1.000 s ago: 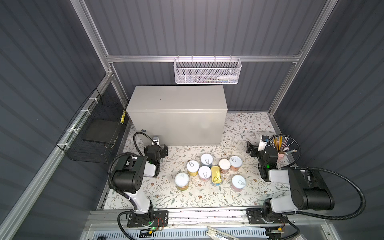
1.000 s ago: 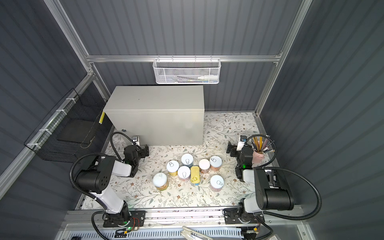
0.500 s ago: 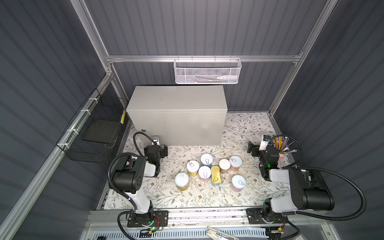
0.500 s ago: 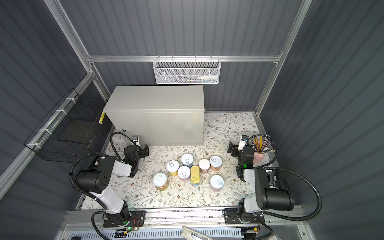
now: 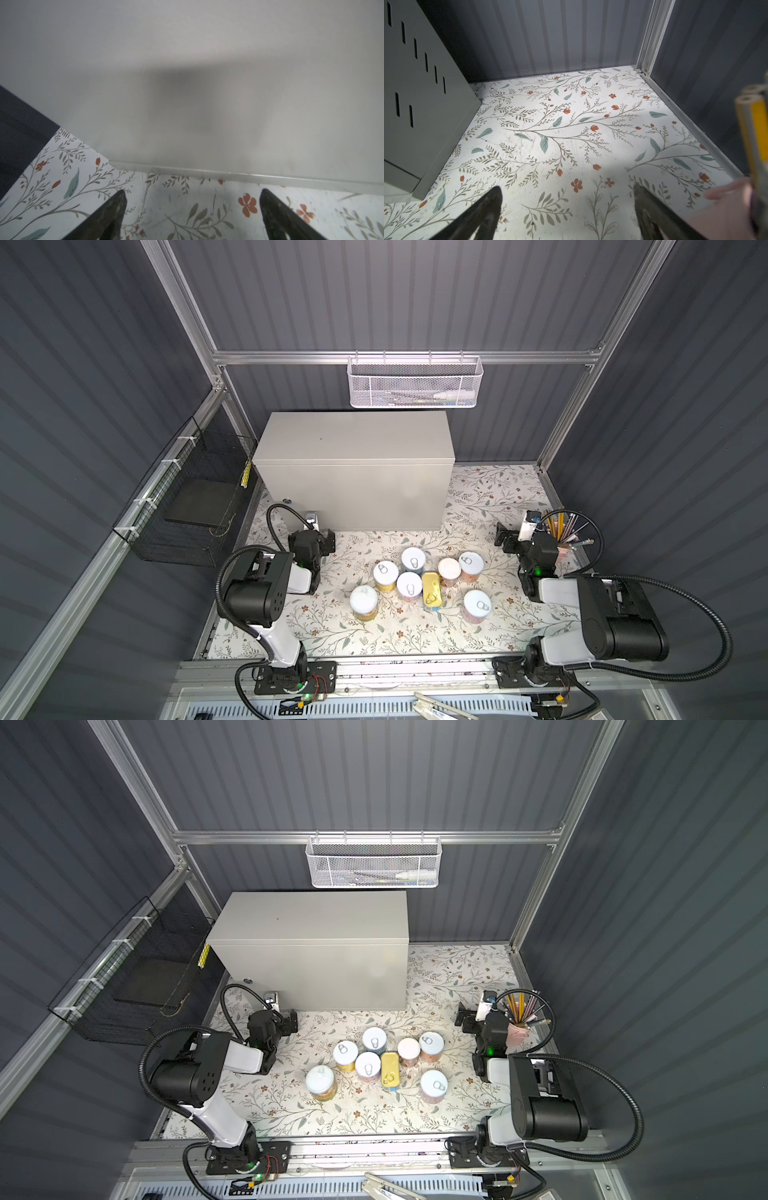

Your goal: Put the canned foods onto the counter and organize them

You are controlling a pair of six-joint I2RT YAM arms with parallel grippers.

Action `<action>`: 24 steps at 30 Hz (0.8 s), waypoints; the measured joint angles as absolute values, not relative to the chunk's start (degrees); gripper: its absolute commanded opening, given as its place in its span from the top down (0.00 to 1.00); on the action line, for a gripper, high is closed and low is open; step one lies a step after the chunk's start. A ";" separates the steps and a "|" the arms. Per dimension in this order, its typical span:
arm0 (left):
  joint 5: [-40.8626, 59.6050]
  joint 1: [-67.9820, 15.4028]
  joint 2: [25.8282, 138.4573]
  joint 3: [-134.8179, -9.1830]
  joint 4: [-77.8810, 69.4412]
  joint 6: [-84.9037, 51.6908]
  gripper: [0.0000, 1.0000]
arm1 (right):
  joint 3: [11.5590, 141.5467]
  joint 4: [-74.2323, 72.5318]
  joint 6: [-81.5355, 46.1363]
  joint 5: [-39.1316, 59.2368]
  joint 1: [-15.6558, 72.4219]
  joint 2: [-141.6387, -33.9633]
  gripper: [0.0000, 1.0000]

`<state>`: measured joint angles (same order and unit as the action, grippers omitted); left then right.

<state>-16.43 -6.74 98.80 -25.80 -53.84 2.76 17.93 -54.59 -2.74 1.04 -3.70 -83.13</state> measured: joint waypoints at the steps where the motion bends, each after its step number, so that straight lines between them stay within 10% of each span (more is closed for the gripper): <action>1: -16.43 -6.74 98.80 -25.80 -53.84 2.76 0.00 | 18.09 -53.43 -3.03 0.27 -3.70 -82.52 0.01; 24: -15.11 -6.17 98.80 -25.82 -53.65 2.55 0.00 | 33.43 -6.20 -19.46 -3.38 -3.36 -54.92 0.01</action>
